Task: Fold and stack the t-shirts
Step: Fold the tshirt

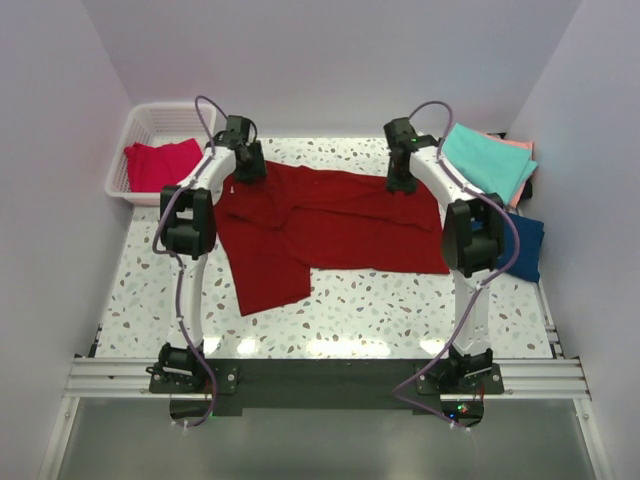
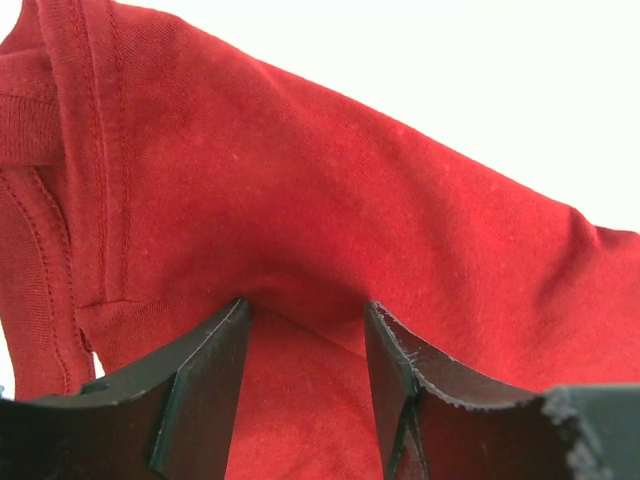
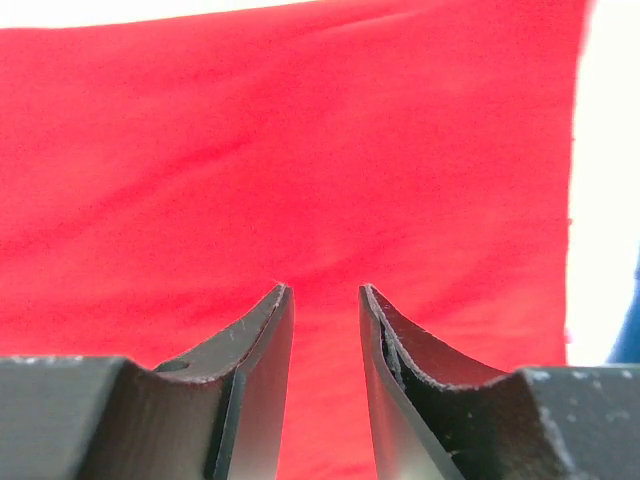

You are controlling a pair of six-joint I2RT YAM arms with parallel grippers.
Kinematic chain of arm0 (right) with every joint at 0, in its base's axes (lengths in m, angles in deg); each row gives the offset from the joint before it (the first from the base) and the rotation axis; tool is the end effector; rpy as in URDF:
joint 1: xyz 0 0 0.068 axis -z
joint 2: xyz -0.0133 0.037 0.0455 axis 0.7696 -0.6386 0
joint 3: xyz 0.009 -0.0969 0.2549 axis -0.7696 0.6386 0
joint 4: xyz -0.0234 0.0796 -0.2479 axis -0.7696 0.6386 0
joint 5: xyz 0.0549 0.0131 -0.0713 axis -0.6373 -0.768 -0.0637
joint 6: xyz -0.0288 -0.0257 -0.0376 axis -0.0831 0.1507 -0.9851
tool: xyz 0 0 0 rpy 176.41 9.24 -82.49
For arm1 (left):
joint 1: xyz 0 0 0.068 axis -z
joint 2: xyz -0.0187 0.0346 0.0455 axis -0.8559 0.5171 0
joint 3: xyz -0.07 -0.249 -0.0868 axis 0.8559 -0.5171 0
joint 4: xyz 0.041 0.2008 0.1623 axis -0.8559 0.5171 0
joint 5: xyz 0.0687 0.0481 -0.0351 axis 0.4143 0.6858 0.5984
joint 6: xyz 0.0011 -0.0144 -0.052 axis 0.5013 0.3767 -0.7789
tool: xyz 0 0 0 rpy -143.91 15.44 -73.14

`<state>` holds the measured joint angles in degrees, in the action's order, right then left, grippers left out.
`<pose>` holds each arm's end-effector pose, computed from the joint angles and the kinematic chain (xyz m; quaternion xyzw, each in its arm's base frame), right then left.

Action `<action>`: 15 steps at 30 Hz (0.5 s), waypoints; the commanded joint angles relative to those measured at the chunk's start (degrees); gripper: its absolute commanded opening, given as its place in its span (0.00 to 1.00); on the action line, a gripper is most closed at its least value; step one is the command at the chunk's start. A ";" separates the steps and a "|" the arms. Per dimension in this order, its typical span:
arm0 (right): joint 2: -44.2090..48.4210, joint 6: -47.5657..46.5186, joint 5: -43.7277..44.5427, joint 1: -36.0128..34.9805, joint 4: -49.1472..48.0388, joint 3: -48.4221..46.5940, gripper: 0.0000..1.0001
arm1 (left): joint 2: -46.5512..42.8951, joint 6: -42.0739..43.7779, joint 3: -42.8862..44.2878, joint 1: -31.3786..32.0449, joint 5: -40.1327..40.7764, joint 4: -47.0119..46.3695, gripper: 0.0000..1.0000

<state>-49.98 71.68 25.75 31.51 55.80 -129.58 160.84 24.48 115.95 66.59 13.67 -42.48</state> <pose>0.4510 0.1429 0.2350 0.0817 0.9585 -0.0432 0.2698 0.5352 -0.0727 0.1655 -0.1271 0.9469 -0.0772 0.2849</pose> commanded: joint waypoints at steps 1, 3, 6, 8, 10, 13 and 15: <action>1.29 -0.06 3.07 3.41 0.25 1.16 0.37 | -4.69 2.85 -5.88 -1.22 0.23 -4.36 0.56; -0.29 -0.23 2.89 4.56 -0.10 0.11 0.37 | -5.85 3.29 -5.89 -1.14 -1.44 -3.49 0.57; -2.57 -0.32 2.19 5.71 -0.11 -1.56 0.37 | -8.22 3.47 -6.67 -1.13 -2.23 -1.90 0.57; -3.63 0.03 1.84 6.33 -0.02 -2.53 0.37 | -10.85 3.56 -8.86 -1.05 -2.67 -1.73 0.57; -4.95 0.38 1.14 7.11 -0.37 -2.54 0.38 | -13.83 3.82 -10.62 -0.96 -2.93 -1.64 0.58; -6.88 1.44 -0.18 8.17 -0.28 -2.88 0.37 | -17.61 4.17 -14.14 -0.70 -2.93 -0.94 0.58; -7.94 1.52 -0.71 8.52 -0.02 -3.32 0.37 | -19.38 4.17 -16.78 -0.43 -2.41 -0.24 0.59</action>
<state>-56.08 71.88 26.25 38.44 55.71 -130.35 149.24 27.13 102.12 66.30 11.70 -43.55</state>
